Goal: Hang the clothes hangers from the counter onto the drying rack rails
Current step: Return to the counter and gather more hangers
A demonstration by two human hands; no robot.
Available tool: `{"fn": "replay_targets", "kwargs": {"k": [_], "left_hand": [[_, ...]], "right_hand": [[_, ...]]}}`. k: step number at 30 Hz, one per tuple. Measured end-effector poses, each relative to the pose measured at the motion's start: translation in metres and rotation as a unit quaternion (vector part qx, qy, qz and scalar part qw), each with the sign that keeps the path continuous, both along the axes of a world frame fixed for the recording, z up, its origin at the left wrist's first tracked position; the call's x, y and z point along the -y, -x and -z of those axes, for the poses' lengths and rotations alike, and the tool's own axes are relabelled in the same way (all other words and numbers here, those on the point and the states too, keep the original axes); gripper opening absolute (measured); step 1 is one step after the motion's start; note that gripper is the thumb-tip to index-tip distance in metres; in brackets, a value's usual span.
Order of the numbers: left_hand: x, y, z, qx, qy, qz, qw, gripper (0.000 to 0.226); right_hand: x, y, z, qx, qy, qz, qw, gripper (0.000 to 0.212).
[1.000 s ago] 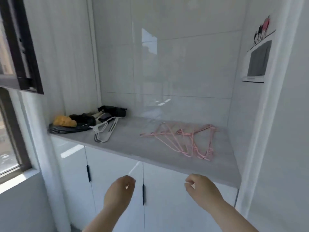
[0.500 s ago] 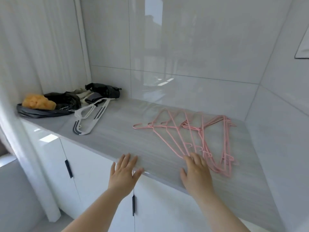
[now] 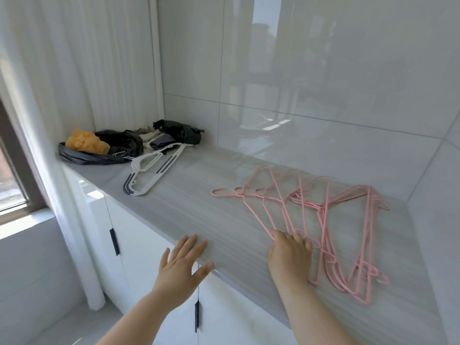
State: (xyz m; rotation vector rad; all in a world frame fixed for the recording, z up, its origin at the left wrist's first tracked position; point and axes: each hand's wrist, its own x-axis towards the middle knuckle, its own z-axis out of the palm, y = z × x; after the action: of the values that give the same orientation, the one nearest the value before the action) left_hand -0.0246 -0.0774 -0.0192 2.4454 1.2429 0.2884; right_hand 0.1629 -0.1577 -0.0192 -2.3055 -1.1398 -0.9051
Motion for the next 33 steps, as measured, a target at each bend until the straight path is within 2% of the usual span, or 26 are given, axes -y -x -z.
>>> {"fn": "replay_targets", "kwargs": {"k": [3,6,7,10,11,12,15,18,22,25,27,28,33], "left_hand": [[0.0,-0.001,-0.003,-0.013,0.008,-0.003,1.0,0.144],[-0.001,-0.005,-0.007,-0.026,0.008,-0.005,1.0,0.141],[0.0,-0.006,-0.009,-0.017,0.009,-0.012,1.0,0.131],[0.004,-0.013,-0.023,0.051,-0.013,-0.035,0.998,0.058],[0.004,-0.016,-0.029,0.077,-0.019,-0.034,0.996,0.043],[0.004,-0.019,-0.036,0.101,-0.015,-0.027,0.994,0.038],[0.003,-0.026,-0.06,0.187,0.033,-0.025,0.981,0.035],[0.003,-0.03,-0.089,0.271,0.098,-0.022,0.957,0.036],[0.001,-0.024,-0.127,0.4,0.215,-0.013,0.891,0.043],[-0.004,-0.005,-0.144,0.466,0.197,-0.075,0.859,0.037],[-0.005,0.015,-0.149,0.515,0.207,-0.131,0.822,0.03],[-0.005,0.027,-0.151,0.528,0.216,-0.146,0.808,0.027],[0.007,0.106,-0.163,0.514,0.225,-0.199,0.804,0.012]], "right_hand": [[0.002,-0.003,0.0,0.017,-0.062,0.001,0.998,0.018],[0.005,-0.004,-0.004,-0.008,-0.142,-0.029,0.989,0.036],[0.005,-0.005,-0.005,-0.021,-0.169,-0.036,0.985,0.039],[0.006,-0.009,-0.01,-0.05,-0.223,-0.045,0.973,0.039],[0.006,-0.01,-0.012,-0.052,-0.239,-0.05,0.968,0.039],[0.006,-0.012,-0.015,-0.054,-0.258,-0.057,0.963,0.04],[0.007,-0.011,-0.034,-0.055,-0.315,-0.085,0.944,0.039],[0.005,0.003,-0.055,-0.058,-0.344,-0.155,0.924,0.038],[-0.001,0.048,-0.062,-0.045,-0.326,-0.234,0.915,0.037],[-0.008,0.084,-0.056,-0.017,-0.29,-0.28,0.915,0.036],[-0.011,0.104,-0.054,-0.011,-0.277,-0.312,0.909,0.035],[-0.012,0.113,-0.054,-0.011,-0.273,-0.329,0.904,0.035],[-0.006,0.174,-0.062,-0.044,-0.194,-0.474,0.858,0.042]]}}
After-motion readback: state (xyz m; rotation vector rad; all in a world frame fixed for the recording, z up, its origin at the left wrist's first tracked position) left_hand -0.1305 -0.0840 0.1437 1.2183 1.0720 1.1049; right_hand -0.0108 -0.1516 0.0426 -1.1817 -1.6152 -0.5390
